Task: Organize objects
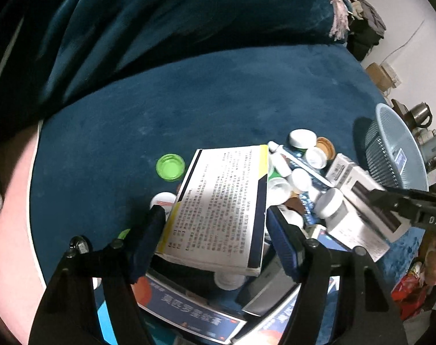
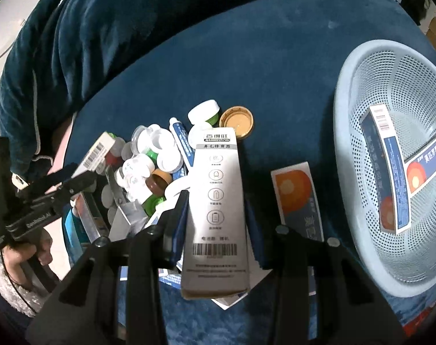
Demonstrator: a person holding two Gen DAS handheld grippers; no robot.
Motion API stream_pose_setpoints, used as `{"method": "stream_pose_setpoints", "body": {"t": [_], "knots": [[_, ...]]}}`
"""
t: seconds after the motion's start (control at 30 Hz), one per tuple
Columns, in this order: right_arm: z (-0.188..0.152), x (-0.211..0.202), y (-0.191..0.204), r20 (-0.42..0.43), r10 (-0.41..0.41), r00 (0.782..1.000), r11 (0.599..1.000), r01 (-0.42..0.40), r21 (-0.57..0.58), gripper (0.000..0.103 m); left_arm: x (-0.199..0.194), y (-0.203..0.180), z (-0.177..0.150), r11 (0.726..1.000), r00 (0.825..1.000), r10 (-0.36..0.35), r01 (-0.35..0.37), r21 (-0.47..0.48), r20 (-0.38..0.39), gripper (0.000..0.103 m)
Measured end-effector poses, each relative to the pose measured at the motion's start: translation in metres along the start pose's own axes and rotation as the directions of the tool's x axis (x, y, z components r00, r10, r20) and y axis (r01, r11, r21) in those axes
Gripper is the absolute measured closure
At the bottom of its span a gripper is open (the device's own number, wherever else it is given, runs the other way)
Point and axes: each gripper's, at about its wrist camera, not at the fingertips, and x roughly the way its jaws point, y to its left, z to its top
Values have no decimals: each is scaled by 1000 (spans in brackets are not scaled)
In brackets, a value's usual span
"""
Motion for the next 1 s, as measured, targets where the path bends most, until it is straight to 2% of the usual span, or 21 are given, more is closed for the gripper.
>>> {"method": "stream_pose_setpoints", "body": {"t": [0.2,0.5,0.8,1.0], "knots": [[-5,-10,-2,10,8,1000,1000,-8,-6,65,-5,-7,2,1000,1000,-14,14,10,-4,30],[-5,-46,-14,126,28,992,998,-35,52,65,-20,-44,21,998,996,-62,61,19,68,30],[-10,-93,-64,248,-26,968,980,-24,198,65,-33,-131,33,982,978,-171,159,104,118,30],[-30,-124,-108,344,-156,926,934,26,356,65,-34,-205,41,958,956,-259,236,165,134,30]]}}
